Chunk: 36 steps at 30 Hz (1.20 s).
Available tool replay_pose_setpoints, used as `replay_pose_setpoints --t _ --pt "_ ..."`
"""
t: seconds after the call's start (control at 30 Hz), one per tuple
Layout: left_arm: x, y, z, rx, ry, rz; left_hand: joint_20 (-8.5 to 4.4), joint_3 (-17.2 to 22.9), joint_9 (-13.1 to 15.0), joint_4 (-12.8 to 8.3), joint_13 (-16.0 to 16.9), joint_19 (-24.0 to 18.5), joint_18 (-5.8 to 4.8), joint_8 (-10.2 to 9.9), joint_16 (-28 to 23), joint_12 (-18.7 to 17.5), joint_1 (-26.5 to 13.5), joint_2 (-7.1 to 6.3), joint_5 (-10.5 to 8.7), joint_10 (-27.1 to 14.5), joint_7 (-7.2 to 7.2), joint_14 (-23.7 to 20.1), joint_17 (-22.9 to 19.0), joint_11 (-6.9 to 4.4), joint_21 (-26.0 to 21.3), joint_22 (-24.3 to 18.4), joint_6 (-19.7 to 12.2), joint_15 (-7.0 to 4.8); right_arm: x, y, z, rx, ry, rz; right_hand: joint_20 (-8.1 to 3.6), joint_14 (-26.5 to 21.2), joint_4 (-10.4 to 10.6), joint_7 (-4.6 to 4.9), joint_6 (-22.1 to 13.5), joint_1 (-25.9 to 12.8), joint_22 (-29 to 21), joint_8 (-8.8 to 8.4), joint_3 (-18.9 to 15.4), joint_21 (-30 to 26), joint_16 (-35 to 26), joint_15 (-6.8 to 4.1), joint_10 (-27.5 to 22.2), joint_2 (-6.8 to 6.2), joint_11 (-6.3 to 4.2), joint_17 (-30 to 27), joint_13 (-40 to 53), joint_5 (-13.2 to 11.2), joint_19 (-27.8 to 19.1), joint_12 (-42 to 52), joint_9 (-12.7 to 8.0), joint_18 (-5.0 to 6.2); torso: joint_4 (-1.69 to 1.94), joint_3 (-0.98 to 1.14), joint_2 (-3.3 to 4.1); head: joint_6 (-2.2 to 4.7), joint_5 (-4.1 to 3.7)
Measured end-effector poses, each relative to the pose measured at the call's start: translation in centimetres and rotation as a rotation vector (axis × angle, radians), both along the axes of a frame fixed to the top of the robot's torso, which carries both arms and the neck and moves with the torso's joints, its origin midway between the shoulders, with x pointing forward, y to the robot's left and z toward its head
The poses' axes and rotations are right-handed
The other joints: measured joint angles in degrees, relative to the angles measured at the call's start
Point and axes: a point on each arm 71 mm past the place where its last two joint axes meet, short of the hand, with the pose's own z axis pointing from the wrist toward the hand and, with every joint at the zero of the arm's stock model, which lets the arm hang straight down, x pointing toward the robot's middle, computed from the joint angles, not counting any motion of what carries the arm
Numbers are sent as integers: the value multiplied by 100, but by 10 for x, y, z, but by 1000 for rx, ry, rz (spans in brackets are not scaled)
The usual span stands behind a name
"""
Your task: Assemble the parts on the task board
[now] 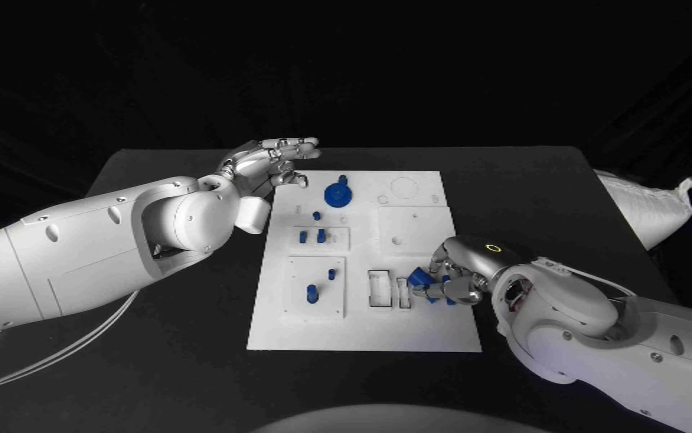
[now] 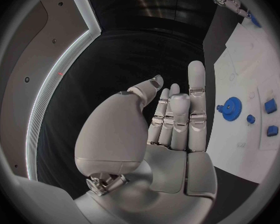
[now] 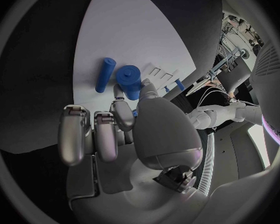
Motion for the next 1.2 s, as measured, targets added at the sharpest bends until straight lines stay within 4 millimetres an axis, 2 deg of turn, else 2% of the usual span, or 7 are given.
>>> replay_pose_setpoints --t 0.27,0.53,0.6,0.87,0.97,1.2 --pt "0 0 0 0 0 0 0 0 0 0 0 0 0 0 0 0 0 0 0 0 0 0 0 0 0 0 0 0 -5 4 17 92 -44 -23 -41 -9 41 0 -1 -30 32 0 42 24 0 -29 -1 30 -1 5 0 184 -1 5 0 -1 7 0 -3 4 -7" --pt "0 0 0 -1 0 -1 0 0 0 0 0 0 0 0 0 0 0 0 0 0 0 0 0 0 0 0 0 0 -5 12 19 143 -22 -35 -42 0 102 0 -1 -55 40 -3 19 27 0 -40 -4 55 2 4 1 256 0 5 0 0 19 -4 -2 -4 -15" --pt "0 0 0 -1 0 -2 0 -6 0 6 0 0 0 0 0 0 0 0 0 -3 0 0 0 -3 0 0 0 0 -5 16 18 151 -9 -34 -42 0 129 0 -1 -115 44 -7 28 46 0 -40 -26 115 22 4 2 257 0 22 0 -1 19 -4 -2 -8 -12" --pt "-1 -1 0 -2 1 -5 0 -17 0 18 0 0 0 0 0 0 0 0 0 -21 0 0 -7 -21 0 0 0 0 -6 34 12 174 78 -11 -62 0 153 32 31 -371 48 -17 7 46 -1 -40 -56 371 -7 3 265 299 -21 28 1 -1 26 -4 3 -13 -7" --pt "-1 -2 0 -3 1 -6 0 -17 0 18 0 0 0 0 0 0 0 0 0 -21 0 0 -6 -21 0 0 0 0 -6 39 10 172 107 0 -65 -1 154 53 53 -416 48 -9 6 46 -1 -82 -56 416 -7 3 331 324 -18 28 1 -1 26 -4 3 -17 -7" --pt "-1 -2 0 -3 1 -9 0 -17 0 18 0 0 0 0 0 0 0 0 0 -21 0 0 -6 -21 0 0 0 0 -3 44 5 150 143 10 -95 -9 161 61 61 -476 56 -1 -2 46 -1 -90 -76 476 -27 3 459 398 -12 33 1 -1 26 -4 3 -30 -7"
